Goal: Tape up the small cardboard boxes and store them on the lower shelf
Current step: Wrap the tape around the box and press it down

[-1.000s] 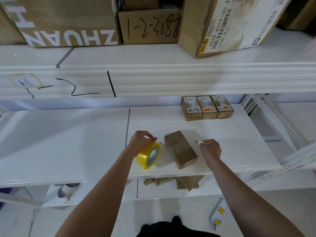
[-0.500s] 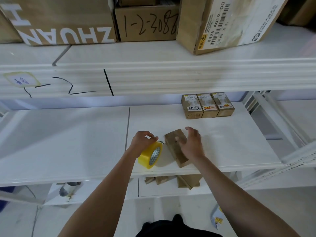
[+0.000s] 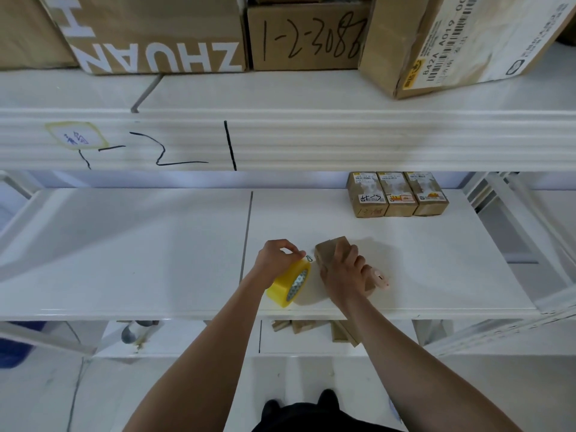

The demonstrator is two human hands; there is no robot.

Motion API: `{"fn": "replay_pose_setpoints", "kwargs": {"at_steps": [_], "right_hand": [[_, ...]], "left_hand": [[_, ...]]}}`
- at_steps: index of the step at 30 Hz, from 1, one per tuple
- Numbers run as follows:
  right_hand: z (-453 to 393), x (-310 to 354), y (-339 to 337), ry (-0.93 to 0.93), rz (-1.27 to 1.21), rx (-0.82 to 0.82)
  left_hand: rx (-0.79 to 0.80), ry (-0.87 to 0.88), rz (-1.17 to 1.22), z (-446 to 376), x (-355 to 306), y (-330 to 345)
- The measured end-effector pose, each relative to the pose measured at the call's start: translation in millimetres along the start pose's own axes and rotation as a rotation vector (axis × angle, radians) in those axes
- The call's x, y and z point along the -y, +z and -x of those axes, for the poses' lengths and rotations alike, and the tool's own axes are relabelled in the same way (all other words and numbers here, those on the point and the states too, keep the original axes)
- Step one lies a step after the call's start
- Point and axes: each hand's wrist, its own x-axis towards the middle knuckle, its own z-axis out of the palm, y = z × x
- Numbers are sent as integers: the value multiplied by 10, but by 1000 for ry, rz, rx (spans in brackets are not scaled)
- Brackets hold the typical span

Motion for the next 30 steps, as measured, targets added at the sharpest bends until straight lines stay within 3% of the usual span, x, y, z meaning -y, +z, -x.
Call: {"fn": "replay_pose_setpoints", "kwargs": {"at_steps": [14, 19, 21, 24, 25, 27, 30], "right_hand": [[58, -10, -56, -29, 69, 172], [54, 48, -197, -14, 44, 233], [56, 54, -310, -21, -2, 160], [98, 155, -488, -122, -262, -153], [125, 218, -554, -164, -388, -131], [183, 345, -656, -215, -547, 109], [211, 447, -734, -264, -527, 243]], "left_hand": [[14, -2, -23, 83, -63, -18], [68, -28, 80, 123, -62, -78], [96, -27, 124, 167, -43, -125], [133, -11, 162, 263, -16, -188], [142, 4, 161, 299, -6, -202], [151, 31, 163, 369, 4, -226], [166, 80, 147, 458, -22, -281]]}}
